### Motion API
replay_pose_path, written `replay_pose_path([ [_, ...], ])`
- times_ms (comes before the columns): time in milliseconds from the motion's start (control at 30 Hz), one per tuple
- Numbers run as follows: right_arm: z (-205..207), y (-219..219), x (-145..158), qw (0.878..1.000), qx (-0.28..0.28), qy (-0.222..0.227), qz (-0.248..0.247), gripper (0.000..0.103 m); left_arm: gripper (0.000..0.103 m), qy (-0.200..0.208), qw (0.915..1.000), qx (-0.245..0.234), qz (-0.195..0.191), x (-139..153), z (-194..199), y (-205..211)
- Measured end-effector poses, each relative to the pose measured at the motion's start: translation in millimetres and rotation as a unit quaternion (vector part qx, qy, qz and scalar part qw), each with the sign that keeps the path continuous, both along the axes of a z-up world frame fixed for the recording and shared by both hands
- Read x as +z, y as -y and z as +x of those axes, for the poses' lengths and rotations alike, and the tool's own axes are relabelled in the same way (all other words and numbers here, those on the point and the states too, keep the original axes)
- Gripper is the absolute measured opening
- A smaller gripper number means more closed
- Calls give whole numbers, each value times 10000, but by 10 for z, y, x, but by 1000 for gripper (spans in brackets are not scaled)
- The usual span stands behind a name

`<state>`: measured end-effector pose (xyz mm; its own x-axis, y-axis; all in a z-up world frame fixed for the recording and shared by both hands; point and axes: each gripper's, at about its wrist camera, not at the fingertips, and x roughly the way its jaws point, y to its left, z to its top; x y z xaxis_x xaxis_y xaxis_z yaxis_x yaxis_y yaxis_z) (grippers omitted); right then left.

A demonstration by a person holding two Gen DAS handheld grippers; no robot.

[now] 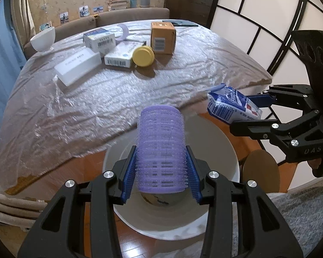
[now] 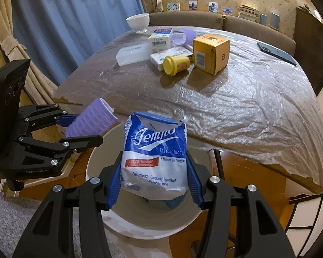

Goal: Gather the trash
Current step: 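Carry the hair roller and tissue pack over the white trash bin with both tools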

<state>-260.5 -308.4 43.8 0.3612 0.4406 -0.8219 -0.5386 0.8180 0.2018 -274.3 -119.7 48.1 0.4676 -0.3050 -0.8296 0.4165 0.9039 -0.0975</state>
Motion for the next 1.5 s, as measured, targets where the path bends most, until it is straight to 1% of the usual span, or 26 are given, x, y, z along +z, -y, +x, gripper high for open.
replay_pose_path([
  [633,-107,-36,-284,9988,188,-407,-188,52,44,-420,9988,-51,252,-291,-85,21],
  [933,-134,-62,-383,9981,231,-521,-254,52,44,-523,9981,-35,320,-418,-107,43],
  [1500,-52,-206,-597,9965,295,-665,-408,52,44,-712,9963,151,458,-748,26,86],
])
